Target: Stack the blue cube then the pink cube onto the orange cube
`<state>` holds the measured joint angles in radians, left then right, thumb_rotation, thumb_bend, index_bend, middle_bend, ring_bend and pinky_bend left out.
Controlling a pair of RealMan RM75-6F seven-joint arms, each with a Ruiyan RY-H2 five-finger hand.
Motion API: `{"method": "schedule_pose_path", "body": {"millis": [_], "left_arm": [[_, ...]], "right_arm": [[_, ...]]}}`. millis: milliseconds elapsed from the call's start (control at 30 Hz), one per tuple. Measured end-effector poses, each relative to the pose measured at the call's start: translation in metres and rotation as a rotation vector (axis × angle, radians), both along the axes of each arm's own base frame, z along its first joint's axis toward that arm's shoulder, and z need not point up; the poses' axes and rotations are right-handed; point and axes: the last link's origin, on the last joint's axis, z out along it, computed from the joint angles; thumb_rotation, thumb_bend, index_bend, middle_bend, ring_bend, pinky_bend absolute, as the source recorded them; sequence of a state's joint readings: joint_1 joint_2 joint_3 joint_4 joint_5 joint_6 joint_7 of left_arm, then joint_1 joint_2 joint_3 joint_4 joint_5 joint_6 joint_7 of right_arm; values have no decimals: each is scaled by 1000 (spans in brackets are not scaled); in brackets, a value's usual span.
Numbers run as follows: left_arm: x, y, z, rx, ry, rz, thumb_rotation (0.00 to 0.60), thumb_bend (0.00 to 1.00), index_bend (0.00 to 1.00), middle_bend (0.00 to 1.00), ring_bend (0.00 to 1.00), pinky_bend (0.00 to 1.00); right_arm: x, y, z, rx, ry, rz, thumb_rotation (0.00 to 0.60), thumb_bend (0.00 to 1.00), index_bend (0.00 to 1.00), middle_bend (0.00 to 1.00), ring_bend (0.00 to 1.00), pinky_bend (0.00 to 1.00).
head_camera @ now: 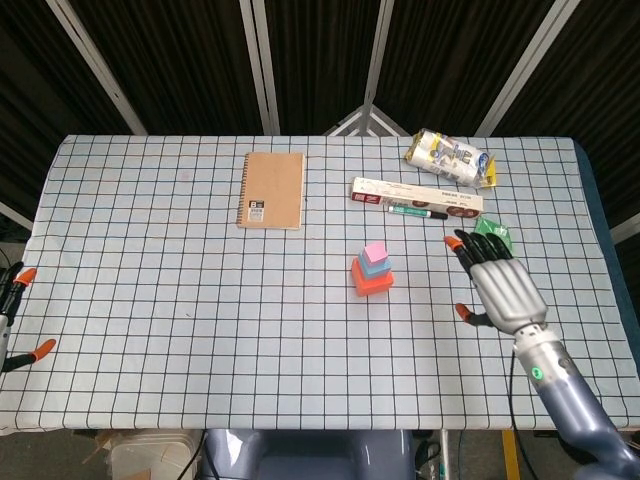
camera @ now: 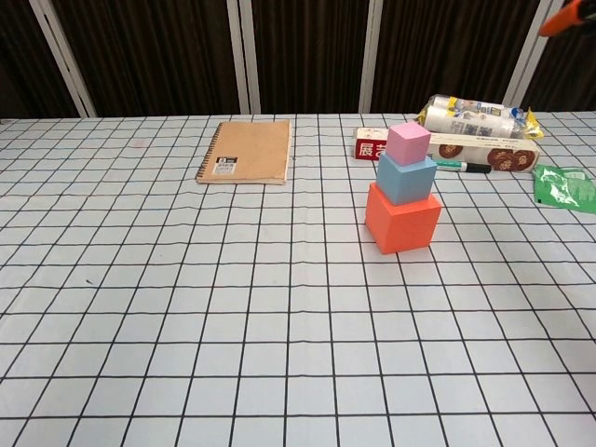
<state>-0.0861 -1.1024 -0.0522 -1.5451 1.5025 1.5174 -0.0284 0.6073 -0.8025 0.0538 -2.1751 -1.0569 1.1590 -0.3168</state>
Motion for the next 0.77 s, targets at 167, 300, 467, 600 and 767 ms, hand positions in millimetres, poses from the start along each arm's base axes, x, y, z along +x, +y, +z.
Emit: {"method": "schedule_pose_path", "body": {"millis": [167, 300, 467, 600, 767], "left_arm": [[1, -1, -1, 0, 4, 0, 600, 114, 47, 0, 0, 0], [0, -1, -1, 2, 4, 2, 600, 113, 47, 0, 0, 0], [0, -1, 0, 6, 6, 6, 600, 114, 47, 0, 0, 0], [-1, 0, 0, 5, 7, 7, 600, 114, 47, 0, 0, 0], [-1, -1, 0, 11, 10, 9, 600, 114, 47, 0, 0, 0]], "right_arm": [[-52, 50, 12, -96, -54, -39, 600, 355, 0, 0, 0, 0], [-82, 82, 17, -208, -65, -52, 600, 356, 0, 0, 0, 0], [-105, 110, 8, -300, -57, -64, 600, 355, 0, 0, 0, 0], [-120, 121, 2, -355, -39, -78, 600, 355, 0, 0, 0, 0], [-134, 127, -2, -387, -11, -104, 600, 355, 0, 0, 0, 0]]}}
